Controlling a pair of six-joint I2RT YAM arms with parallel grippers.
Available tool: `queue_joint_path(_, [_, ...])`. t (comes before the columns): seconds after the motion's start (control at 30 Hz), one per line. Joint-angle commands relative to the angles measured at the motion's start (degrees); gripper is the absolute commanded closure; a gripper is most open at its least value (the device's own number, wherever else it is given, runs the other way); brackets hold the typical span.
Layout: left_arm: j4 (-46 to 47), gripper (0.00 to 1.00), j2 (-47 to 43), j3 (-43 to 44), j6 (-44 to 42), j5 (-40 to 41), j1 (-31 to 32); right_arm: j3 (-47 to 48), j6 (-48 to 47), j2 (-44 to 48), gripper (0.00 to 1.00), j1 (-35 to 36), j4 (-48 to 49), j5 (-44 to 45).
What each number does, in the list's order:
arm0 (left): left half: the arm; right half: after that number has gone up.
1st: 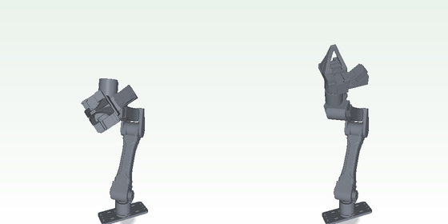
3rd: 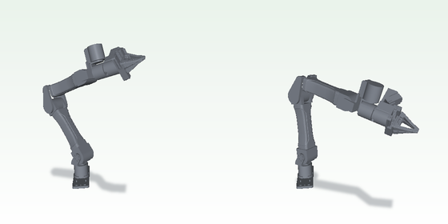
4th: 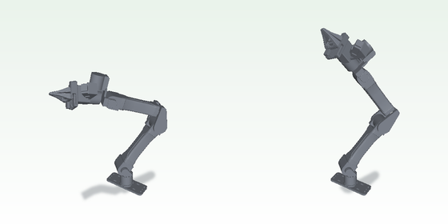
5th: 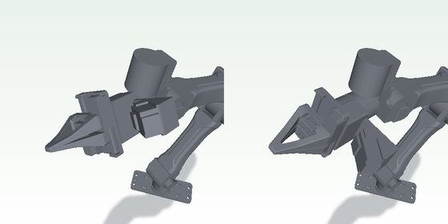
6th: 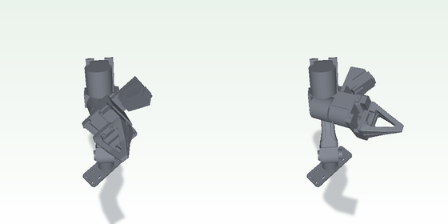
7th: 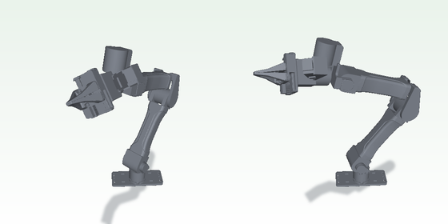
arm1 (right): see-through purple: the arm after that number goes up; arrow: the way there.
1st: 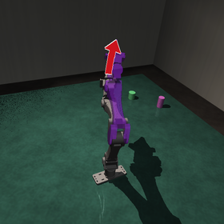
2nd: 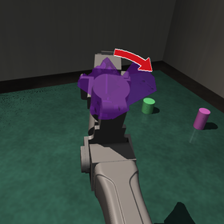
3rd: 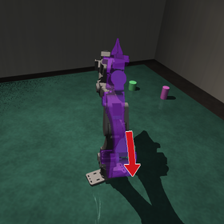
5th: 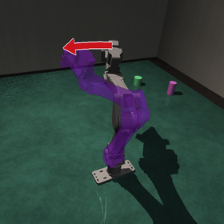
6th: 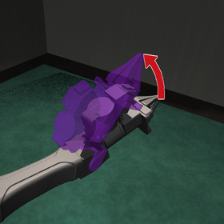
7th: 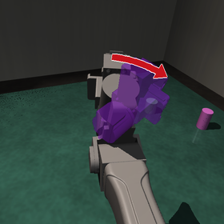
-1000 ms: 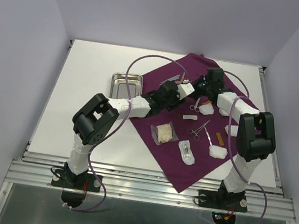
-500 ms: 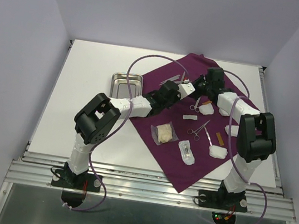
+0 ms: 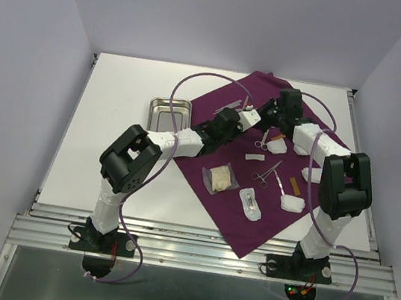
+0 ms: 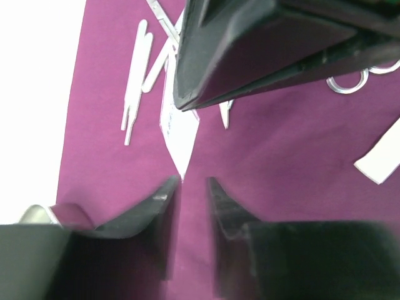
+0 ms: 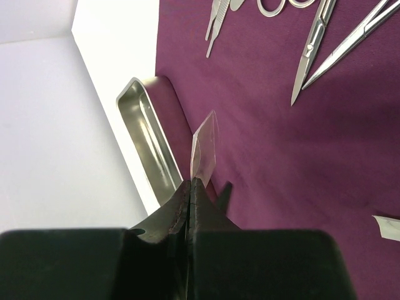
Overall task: Prepare the surgical pack
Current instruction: Place the medical item in the container.
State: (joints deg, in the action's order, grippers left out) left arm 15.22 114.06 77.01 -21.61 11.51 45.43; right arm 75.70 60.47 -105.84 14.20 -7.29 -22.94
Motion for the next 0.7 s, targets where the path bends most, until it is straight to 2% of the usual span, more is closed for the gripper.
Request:
queue_joint_path(0.0, [1.3,0.35,-1.7,1.8,0.8,2.1,0.4,1.3,0.5,2.8,0.99,-0.4,0.9,-0.6])
queue_joint_path(0.03, [1.3,0.27,-1.6,1.8,0.9,2.2,0.3,1.3,0.6,2.9,0.99,-0.4,1.0,-0.6])
queue_joint_path(0.07, [1.2,0.10,-1.7,1.8,0.9,2.4,0.4,1.4,0.7,2.8,0.99,-0.4,1.0,-0.6])
queue_joint_path(0.13, [1.3,0.01,-1.8,1.7,0.7,2.0,0.4,1.5,0.8,2.9,0.99,-0.4,1.0,-0.7])
queue_joint_path(0.3, [1.9,0.02,-1.8,1.8,0.2,1.1,0.4,1.6,1.0,3.0,0.99,-0.4,1.0,-1.1])
queue_joint_path(0.43, [1.9,0.10,-0.5,3.2,0.1,0.8,0.4,1.7,1.1,3.5,0.99,-0.4,1.0,-1.4])
queue_joint_path(0.67, [2.6,0.15,1.8,6.0,-0.3,0.9,0.3,1.4,1.1,4.2,0.99,-0.4,0.9,-1.9])
